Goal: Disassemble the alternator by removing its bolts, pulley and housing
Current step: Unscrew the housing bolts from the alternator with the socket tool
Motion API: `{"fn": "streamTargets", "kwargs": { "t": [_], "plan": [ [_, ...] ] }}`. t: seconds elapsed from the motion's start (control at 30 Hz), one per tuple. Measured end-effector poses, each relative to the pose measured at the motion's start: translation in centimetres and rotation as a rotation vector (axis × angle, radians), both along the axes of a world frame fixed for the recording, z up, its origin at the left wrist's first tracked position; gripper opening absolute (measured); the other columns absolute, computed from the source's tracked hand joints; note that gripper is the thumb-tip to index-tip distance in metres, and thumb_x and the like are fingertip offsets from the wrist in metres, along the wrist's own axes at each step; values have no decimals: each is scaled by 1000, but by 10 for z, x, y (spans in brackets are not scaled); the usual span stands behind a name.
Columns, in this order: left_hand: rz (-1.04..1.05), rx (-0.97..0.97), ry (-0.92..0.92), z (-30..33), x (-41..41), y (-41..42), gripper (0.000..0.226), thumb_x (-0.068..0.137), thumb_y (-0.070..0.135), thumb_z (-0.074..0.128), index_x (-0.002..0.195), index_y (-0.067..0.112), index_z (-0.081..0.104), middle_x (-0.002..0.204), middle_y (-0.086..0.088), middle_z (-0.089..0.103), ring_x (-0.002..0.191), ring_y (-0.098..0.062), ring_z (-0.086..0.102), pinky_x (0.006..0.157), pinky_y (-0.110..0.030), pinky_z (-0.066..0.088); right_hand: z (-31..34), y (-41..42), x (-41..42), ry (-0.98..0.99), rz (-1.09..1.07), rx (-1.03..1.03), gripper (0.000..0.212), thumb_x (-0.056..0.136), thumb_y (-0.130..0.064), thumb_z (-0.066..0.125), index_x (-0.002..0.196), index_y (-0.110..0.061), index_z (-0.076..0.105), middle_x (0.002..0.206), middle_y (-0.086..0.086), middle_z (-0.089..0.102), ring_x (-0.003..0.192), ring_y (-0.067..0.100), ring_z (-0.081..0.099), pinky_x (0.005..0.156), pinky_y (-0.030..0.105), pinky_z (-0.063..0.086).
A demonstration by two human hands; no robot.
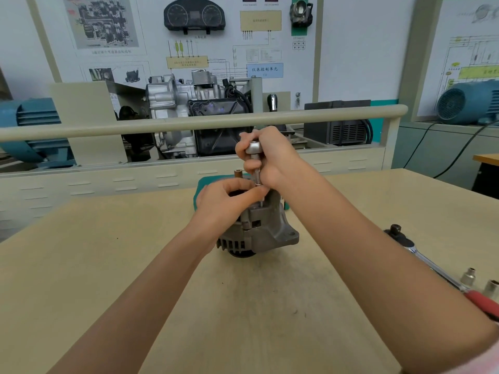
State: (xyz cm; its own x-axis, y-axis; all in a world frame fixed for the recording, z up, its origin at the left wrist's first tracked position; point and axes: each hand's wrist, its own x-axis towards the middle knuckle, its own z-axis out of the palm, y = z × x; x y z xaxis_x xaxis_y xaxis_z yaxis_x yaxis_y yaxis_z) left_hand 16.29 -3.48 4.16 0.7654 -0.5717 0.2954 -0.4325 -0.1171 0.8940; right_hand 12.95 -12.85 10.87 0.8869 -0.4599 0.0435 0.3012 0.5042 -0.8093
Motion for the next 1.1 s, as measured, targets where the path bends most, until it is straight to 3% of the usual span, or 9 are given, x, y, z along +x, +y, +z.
{"fn": "streamTargets", "kwargs": {
  "t": [0.2, 0.33, 0.4, 0.47, 0.57, 0.7, 0.83, 1.0, 1.1],
  "plan": [
    [-29, -44, 18, -1, -2, 3, 18, 81, 34, 73, 97, 27, 77, 95, 7, 75, 102, -16, 65, 100, -44, 47, 0, -12, -6, -8, 347, 69, 21, 99, -8, 31, 101, -2, 51, 47, -9, 41, 32, 1, 41, 29, 11, 14],
    [15, -60, 30, -1, -2, -1, 15, 78, 32, 75, 92, 26, 77, 90, 8, 75, 99, -15, 67, 92, -36, 51, -2, 2, -2, -37, -31, 33, 18, 97, -5, 28, 95, -8, 46, 43, -6, 45, 30, 3, 44, 27, 14, 17],
    [64, -61, 13, -1, -1, -4, 6, 77, 30, 74, 83, 28, 76, 88, 4, 75, 99, -19, 66, 93, -42, 51, -6, 9, 3, -71, -327, -18, 17, 98, -5, 27, 95, -7, 43, 57, 2, 50, 29, 4, 45, 28, 14, 21],
    [86, -46, -4, -1, -2, -6, 3, 77, 30, 72, 75, 30, 71, 85, 3, 74, 98, -22, 66, 95, -48, 49, -7, 13, 6, -99, -403, -26, 16, 100, -8, 27, 94, -8, 42, 66, 3, 46, 29, 4, 45, 28, 14, 21],
    [46, -31, -6, 0, -2, -3, 9, 77, 34, 71, 81, 26, 73, 88, 2, 74, 98, -21, 66, 97, -49, 48, -3, 9, 3, -43, -159, -44, 25, 97, -4, 26, 85, -11, 46, 52, -2, 45, 32, 5, 44, 27, 15, 17],
    [-44, 7, -1, 1, 1, 4, 14, 82, 35, 71, 91, 26, 76, 92, 6, 75, 101, -17, 66, 99, -46, 47, 3, -2, 1, 62, 271, -114, 26, 94, -2, 31, 107, -5, 53, 44, -7, 41, 32, 1, 39, 27, 12, 13],
    [-72, 0, 21, 2, 1, 7, 12, 82, 33, 72, 91, 27, 77, 89, 7, 75, 97, -15, 67, 98, -42, 49, 3, -3, -4, 60, 379, -123, 21, 97, -7, 34, 102, -2, 54, 47, -9, 42, 33, 1, 41, 27, 11, 13],
    [10, -70, 39, -1, -2, 1, 14, 78, 28, 76, 92, 24, 77, 90, 7, 75, 97, -13, 68, 90, -32, 50, -5, 9, -4, -74, -80, -36, 19, 100, -9, 33, 86, -11, 46, 50, -7, 45, 33, 4, 45, 28, 15, 18],
    [67, -60, 19, -1, -4, -4, 9, 77, 29, 75, 85, 24, 76, 87, 3, 75, 96, -19, 67, 94, -43, 51, -9, 9, -1, -138, -312, 16, 21, 99, -7, 31, 81, -11, 42, 63, -2, 44, 32, 5, 46, 29, 14, 20]
  ]
}}
